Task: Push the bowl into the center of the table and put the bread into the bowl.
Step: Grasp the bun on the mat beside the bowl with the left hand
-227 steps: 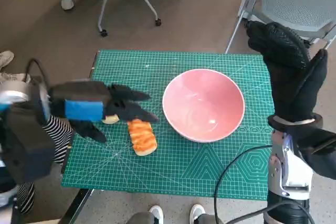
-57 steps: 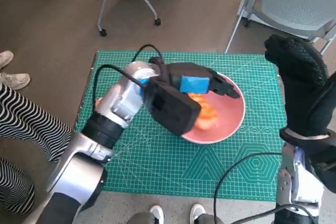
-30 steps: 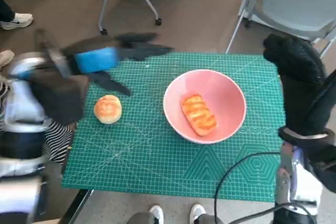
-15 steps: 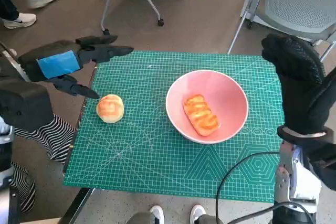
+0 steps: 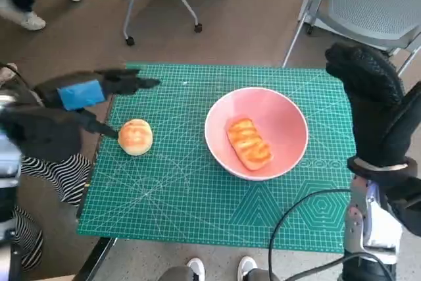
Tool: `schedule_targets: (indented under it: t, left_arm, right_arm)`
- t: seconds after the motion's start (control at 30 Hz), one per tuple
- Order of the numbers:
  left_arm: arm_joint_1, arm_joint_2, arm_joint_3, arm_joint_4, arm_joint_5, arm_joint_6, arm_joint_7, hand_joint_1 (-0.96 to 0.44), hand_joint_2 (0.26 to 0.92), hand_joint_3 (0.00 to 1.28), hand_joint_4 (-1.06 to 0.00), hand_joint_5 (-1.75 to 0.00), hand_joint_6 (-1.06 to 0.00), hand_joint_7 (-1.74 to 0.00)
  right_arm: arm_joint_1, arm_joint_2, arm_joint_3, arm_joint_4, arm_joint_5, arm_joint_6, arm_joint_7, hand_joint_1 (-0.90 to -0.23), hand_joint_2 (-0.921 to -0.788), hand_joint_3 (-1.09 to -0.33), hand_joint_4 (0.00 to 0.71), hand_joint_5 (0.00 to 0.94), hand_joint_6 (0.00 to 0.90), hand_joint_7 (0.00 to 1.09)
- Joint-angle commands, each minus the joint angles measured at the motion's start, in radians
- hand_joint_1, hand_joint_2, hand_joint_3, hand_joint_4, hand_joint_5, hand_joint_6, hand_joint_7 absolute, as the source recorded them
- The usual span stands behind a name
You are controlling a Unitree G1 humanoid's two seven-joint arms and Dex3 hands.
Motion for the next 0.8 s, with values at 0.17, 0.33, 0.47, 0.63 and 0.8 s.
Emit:
schedule_targets:
  t: [0.17, 0.33, 0.47, 0.63, 0.8]
  left_arm:
    - [-0.007, -0.036, -0.064, 0.082, 0.061, 0.018, 0.018, 0.11, 0.743, 0.01, -0.08, 0.0, -0.23, -0.02]
    - [-0.02, -0.053, -0.105, 0.139, 0.108, -0.014, 0.041, 0.14, 0.747, 0.01, -0.08, 0.0, -0.23, -0.01]
    - [-0.033, -0.063, -0.135, 0.196, 0.145, -0.04, 0.063, 0.14, 0.748, 0.01, -0.08, 0.0, -0.23, -0.01]
    - [-0.053, -0.08, -0.164, 0.274, 0.185, -0.062, 0.093, 0.13, 0.75, 0.01, -0.08, 0.0, -0.23, 0.0]
    - [-0.081, -0.108, -0.197, 0.379, 0.222, -0.087, 0.129, 0.13, 0.753, 0.01, -0.08, 0.0, -0.22, 0.0]
  right_arm:
    - [0.007, -0.015, -0.005, 0.019, -0.001, -0.001, 0.015, -0.676, -0.921, -0.691, 0.202, 0.001, 0.092, 0.54]
    - [0.011, -0.016, -0.006, 0.016, 0.001, -0.002, 0.017, -0.676, -0.921, -0.692, 0.202, 0.001, 0.092, 0.54]
    - [0.015, -0.018, -0.009, 0.012, 0.004, 0.0, 0.017, -0.677, -0.921, -0.691, 0.202, 0.001, 0.094, 0.53]
    - [0.021, -0.022, -0.01, 0.005, 0.002, 0.003, 0.013, -0.675, -0.921, -0.692, 0.202, 0.0, 0.093, 0.53]
    - [0.026, -0.026, -0.011, -0.001, 0.003, 0.007, 0.01, -0.674, -0.921, -0.693, 0.201, 0.0, 0.093, 0.53]
